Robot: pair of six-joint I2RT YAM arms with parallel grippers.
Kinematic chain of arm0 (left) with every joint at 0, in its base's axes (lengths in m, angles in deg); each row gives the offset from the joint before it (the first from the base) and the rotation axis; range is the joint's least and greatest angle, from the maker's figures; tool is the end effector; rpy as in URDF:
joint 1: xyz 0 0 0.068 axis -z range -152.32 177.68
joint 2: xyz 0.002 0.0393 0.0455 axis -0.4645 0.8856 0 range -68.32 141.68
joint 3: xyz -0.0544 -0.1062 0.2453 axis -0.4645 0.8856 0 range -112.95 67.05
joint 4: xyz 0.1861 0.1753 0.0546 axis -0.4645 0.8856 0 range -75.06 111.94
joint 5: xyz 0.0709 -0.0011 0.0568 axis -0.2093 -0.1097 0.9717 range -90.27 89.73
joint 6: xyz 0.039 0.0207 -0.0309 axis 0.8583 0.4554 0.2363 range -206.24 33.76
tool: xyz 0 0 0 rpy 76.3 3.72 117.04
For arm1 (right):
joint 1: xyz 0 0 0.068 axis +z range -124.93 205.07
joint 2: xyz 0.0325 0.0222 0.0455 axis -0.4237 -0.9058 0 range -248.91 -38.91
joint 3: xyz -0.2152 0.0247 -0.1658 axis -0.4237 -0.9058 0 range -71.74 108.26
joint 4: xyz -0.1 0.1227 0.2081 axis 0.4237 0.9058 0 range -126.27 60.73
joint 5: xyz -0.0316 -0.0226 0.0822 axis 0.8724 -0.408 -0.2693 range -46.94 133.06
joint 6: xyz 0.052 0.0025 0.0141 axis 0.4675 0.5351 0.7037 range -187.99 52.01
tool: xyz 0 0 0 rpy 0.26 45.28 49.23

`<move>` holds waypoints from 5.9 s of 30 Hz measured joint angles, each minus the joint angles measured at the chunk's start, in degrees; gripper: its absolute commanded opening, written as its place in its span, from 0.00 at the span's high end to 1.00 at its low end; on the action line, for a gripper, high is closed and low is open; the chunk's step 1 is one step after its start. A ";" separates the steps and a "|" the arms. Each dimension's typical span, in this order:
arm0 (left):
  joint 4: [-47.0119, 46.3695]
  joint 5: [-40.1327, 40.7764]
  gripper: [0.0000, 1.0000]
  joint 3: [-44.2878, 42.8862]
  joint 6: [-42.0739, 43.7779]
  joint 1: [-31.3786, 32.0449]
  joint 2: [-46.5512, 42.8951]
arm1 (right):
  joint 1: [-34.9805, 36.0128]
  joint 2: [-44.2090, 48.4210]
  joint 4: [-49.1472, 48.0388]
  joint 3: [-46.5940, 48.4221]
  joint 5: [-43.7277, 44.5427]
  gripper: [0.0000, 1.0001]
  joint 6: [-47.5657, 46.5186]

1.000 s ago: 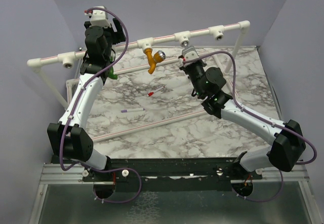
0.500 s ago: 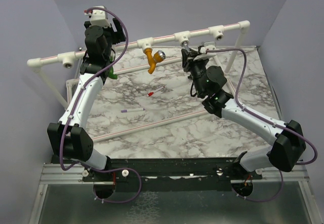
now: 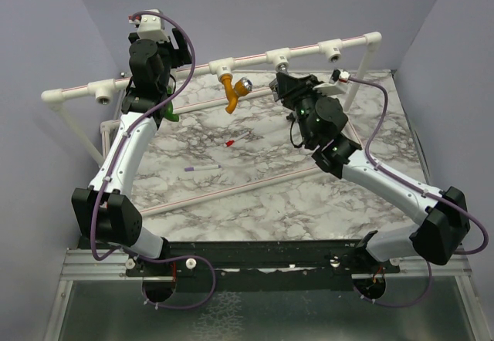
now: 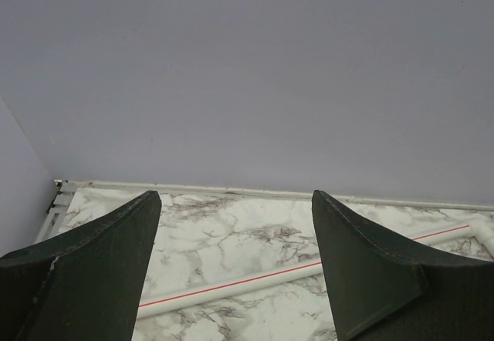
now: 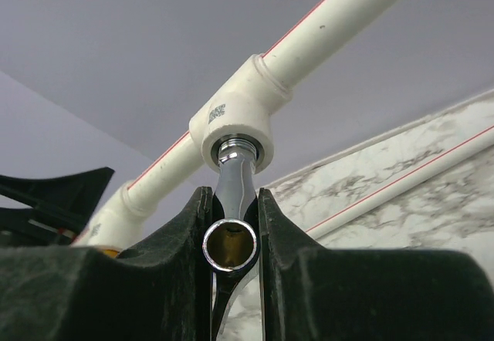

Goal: Install the water faucets

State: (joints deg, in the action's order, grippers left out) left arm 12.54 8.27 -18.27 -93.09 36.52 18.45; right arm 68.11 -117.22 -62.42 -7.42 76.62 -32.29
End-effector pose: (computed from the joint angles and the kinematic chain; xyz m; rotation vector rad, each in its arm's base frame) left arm 0.3572 -0.0502 0.4327 -0.0908 1.5526 -0.1007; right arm 0.2474 0.2041 0.3928 0.4150 1.3741 0.7429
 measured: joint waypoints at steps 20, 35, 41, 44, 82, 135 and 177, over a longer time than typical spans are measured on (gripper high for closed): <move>0.44 -0.28 0.20 0.00 -0.17 0.00 0.04 | -1.44 0.94 4.28 -1.84 -0.87 0.99 44.63; 0.50 -0.28 0.20 0.00 -0.17 -0.04 0.04 | -1.75 1.36 5.90 -1.84 -1.90 0.78 52.59; 0.37 -0.28 0.20 -0.13 -0.17 -0.09 0.04 | -1.60 2.16 7.23 -1.84 -2.51 0.49 51.63; 0.15 -0.28 0.20 -0.17 -0.15 -0.11 0.04 | -1.36 3.37 8.00 -1.84 -3.17 0.41 51.06; 0.20 -0.28 0.20 -0.20 -0.15 -0.11 0.46 | -1.14 18.18 18.95 1.97 -12.00 0.24 -37.59; 0.20 -0.26 0.20 -0.44 -0.13 -0.15 0.74 | 3.56 -1.77 14.73 4.31 -13.44 0.38 -126.29; 0.07 -0.28 0.20 -0.57 -0.17 -0.48 1.05 | 4.09 -4.96 4.52 6.47 -7.37 1.00 -92.54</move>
State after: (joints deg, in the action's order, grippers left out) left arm 12.61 7.98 -18.84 -93.26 36.04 19.49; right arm 72.20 -122.18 -57.90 -0.95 69.25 -124.83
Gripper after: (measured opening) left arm 0.802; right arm 0.299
